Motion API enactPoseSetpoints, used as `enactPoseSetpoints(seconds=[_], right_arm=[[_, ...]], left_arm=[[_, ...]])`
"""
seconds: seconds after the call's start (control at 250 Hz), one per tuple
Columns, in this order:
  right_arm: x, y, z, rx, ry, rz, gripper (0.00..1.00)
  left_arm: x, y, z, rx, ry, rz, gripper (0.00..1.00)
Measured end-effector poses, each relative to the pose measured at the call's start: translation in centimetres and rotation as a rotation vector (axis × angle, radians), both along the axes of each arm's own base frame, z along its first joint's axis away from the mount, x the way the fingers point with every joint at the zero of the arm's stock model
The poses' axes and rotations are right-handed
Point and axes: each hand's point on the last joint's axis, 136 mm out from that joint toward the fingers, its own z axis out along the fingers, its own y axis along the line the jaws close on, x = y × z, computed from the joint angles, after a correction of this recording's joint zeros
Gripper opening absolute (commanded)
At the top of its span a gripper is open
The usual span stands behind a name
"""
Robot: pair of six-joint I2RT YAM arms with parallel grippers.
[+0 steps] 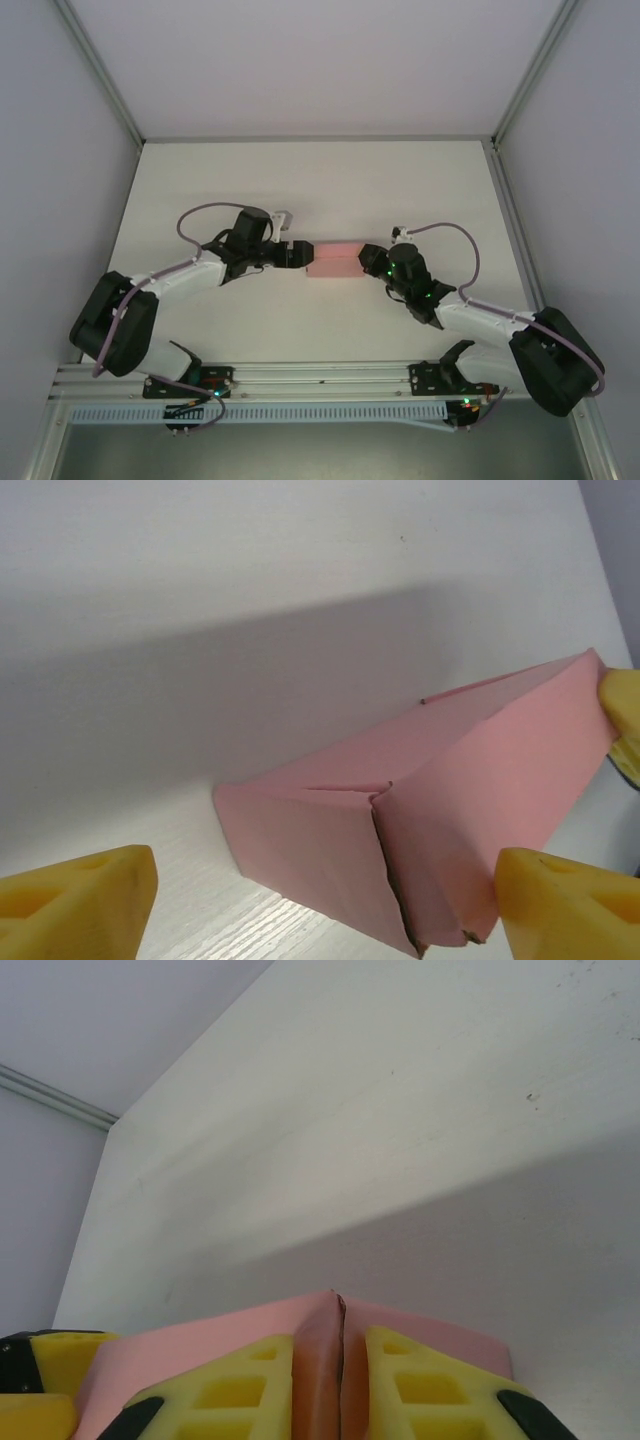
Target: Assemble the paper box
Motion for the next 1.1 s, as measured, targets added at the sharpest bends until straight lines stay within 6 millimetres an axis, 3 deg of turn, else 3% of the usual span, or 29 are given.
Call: enactPoseSetpoints(seconds=[0.048,0.244,0.543,1.098], right_arm=[[0.0,0.0,0.0,0.003,-0.005,-0.003,0.06],[0.2,0.0,-0.1,0.014,-0.021,-0.006,0.01],[0.9,0.3,-0.2,0.018,-0.059,0.004,0.0],[1.9,-0.5,0.0,-0.008,-0.143,0.122,0.0]], left_arm=[[0.1,-0.1,0.0,-0.009,0.003,-0.002,0.79],[0.0,-0.7,0.1,-0.064,0.015,-0.021,0.51],[0.6,-1.2,0.3,-0.128,-0.028,-0.042,0.0],[2.0,-2.1,0.3,-0.17,-0.122,-0.073,0.0]])
